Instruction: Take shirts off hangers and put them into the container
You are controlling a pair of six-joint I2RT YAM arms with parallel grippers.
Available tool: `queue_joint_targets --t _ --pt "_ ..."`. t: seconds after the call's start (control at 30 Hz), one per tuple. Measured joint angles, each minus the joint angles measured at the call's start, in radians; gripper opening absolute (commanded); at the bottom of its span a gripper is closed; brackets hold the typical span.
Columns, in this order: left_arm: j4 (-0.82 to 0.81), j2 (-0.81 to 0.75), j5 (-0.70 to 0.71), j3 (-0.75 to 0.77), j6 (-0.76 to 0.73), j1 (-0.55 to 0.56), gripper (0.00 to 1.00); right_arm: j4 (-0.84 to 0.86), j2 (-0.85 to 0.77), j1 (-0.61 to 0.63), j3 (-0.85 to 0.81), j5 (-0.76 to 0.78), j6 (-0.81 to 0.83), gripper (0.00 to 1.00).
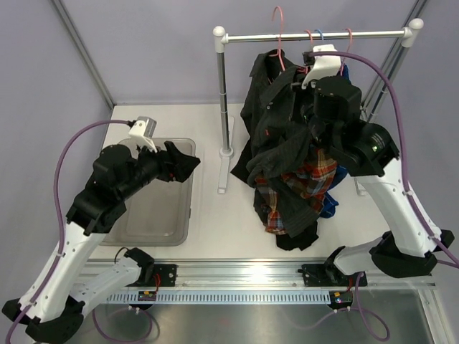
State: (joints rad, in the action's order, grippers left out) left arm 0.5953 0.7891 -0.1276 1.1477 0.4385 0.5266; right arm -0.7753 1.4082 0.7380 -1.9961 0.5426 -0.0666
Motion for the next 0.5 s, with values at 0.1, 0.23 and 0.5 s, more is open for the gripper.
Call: queue_joint_targets --t 0.1,0.23,0.5 --pt "-0.019 0.056 -0.019 0.063 -0.003 0.0 0.8 -0.043 -0.042 0.0 -0.005 -0.021 -0.002 0.0" --pt "-0.058 0.134 -0.063 0.175 -0.001 0.0 0.8 -0.066 -0.13 0.0 0.072 -0.071 -0.018 0.0" --pt "-0.205 0.301 -0.194 0.349 0.042 0.014 0.79 -0.087 -0.35 -0.001 0.326 -0.265 -0.075 0.0"
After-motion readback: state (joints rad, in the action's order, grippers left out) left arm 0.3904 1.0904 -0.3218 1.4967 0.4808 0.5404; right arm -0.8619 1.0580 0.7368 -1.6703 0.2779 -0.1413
